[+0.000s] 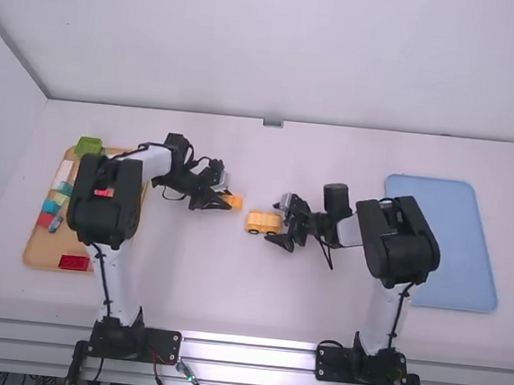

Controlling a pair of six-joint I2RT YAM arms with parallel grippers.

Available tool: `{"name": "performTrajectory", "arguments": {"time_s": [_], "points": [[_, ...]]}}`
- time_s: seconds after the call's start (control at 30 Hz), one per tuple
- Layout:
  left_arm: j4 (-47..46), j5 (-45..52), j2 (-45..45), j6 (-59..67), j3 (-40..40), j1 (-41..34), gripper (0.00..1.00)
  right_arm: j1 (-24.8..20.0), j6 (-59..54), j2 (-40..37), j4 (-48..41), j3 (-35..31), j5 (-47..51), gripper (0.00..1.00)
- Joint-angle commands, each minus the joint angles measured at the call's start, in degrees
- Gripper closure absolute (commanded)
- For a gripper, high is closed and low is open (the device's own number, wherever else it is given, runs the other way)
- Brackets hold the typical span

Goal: Assemble lego blocks to make yellow taxi

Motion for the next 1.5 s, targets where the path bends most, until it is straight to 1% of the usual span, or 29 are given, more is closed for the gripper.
{"name": "performTrajectory", "arguments": {"time_s": [0.0,0.13,0.3,0.37,0.43,0.47,0.5,0.63,0.8,0.9,1.0,1.07,1.13,1.23,1.27,1.3,1.33,1.37,1.4,1.47], "points": [[-0.42,1.05,-3.26,-1.68,0.2,-0.22,0.79,0.5,-1.11,1.05,0.22,1.25,-0.46,0.01],[-0.13,1.11,-3.54,-1.16,-0.55,-1.62,0.79,1.29,-2.1,1.44,0.22,1.25,2.14,0.01],[1.73,0.94,-3.58,-2.27,-1.07,-3.72,0.79,2.51,-5.09,2.89,0.28,1.18,2.95,0.01],[3.19,0.2,-3.69,-4.35,-1.07,-4.7,0.8,2.58,-3.65,4.48,2.47,1.31,3.8,0.01],[3.78,-0.7,-3.82,-5.64,-1.07,-5.25,0.8,2.43,-2.05,5.55,4.76,1.4,3.28,0.01],[4.07,-1.05,-3.91,-6.6,-1.07,-5.6,0.82,1.97,-1.07,6.69,6.69,1.6,2.21,0.01],[4.17,-1.03,-3.91,-7.28,-1.07,-5.79,0.83,1.6,-0.98,7.23,7.67,1.7,1.46,0.01],[3.61,-1.03,-3.93,-7.32,-1.07,-6.25,0.86,0.37,-1.68,8.13,7.82,2.32,-0.52,0.0],[2.34,-0.2,-4.48,-7.3,-1.09,-6.6,0.89,-0.15,-4.17,8.13,7.76,2.4,-2.25,0.09],[2.64,-0.31,-4.68,-7.32,-1.09,-6.64,0.89,0.15,-4.22,8.13,7.67,2.62,-2.03,0.18],[2.86,-0.44,-4.92,-7.76,-1.07,-6.64,0.89,0.46,-4.48,8.13,7.5,2.93,-2.01,0.19],[2.82,-0.46,-5.16,-7.76,-1.09,-6.62,0.89,0.83,-5.75,8.13,6.78,3.23,-2.03,0.18],[2.84,-0.48,-5.31,-7.76,-1.09,-6.64,0.89,1.22,-6.82,8.13,4.9,4.11,-1.79,0.16],[2.75,-0.48,-5.42,-7.74,-1.09,-6.71,0.89,1.51,-6.78,8.13,2.73,5.25,-0.72,0.17],[2.62,-0.66,-5.46,-7.72,-1.09,-6.99,0.89,1.4,-6.78,8.13,2.38,5.44,-0.48,0.2],[2.67,-1.16,-5.53,-7.76,-1.09,-7.37,0.9,1.36,-6.8,8.13,1.92,5.68,-0.5,0.26],[2.64,-2.1,-5.53,-7.76,-1.09,-7.82,0.9,1.36,-7.06,8.13,1.31,5.92,-0.52,0.35],[2.67,-3.17,-5.55,-7.76,-1.09,-8.5,0.91,1.36,-7.67,8.13,0.7,6.12,-0.57,0.39],[2.67,-3.28,-5.55,-7.78,-1.09,-8.57,0.91,1.38,-7.72,8.13,0.66,6.12,-0.55,0.4],[3.08,-4.87,-5.64,-9.84,-1.09,-9.6,0.92,1.51,-8.26,8.13,0.17,6.08,-0.59,0.47]]}}
